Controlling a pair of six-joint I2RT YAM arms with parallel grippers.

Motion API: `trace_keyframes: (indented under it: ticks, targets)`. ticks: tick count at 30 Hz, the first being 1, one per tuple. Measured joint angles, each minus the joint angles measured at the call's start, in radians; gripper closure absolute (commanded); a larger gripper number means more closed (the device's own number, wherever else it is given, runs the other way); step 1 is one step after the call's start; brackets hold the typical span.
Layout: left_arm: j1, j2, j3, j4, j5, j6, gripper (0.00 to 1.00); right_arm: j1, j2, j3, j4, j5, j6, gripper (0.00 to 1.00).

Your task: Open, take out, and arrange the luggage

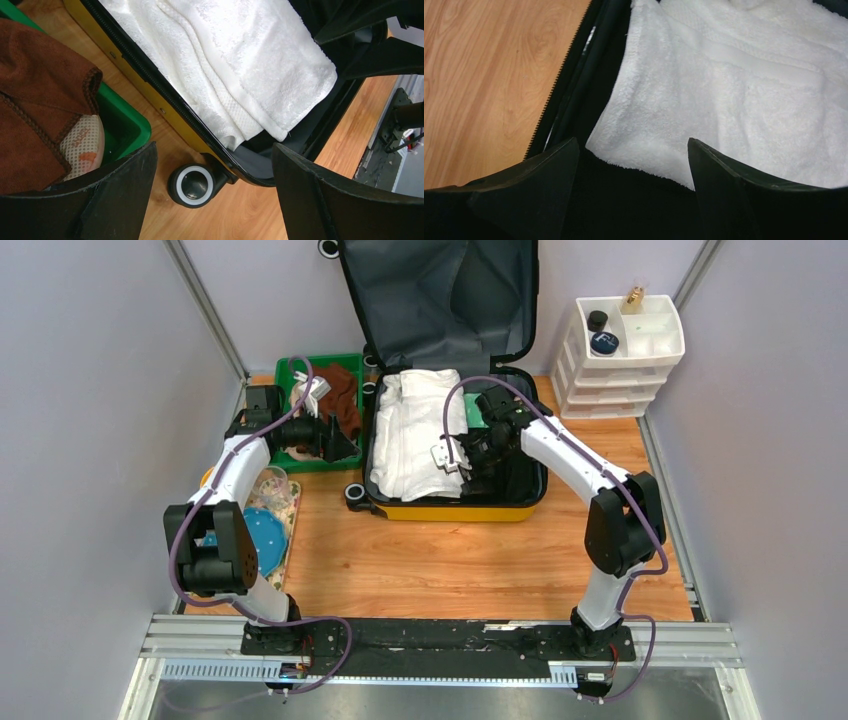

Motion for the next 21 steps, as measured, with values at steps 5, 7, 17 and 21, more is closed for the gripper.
trace_keyframes:
  ticks: [5,7,17,21]
  targets:
    - [0.000,-0.002,-0.005,0.000,0.000,0.001,0.08,0.003,0.000,-0.005,-0.076,0.001,-0.106,0.09]
    - [0.000,-0.002,-0.009,-0.001,0.000,0.001,0.08,0.010,0.000,-0.015,-0.063,0.006,-0.114,0.10]
    - [0.000,-0.013,-0.049,-0.003,-0.003,0.001,0.08,0.059,0.071,-0.008,0.100,0.036,-0.028,0.31]
    - [-0.001,-0.021,-0.056,-0.007,-0.005,0.000,0.08,0.075,0.071,-0.009,0.177,0.045,0.008,0.32]
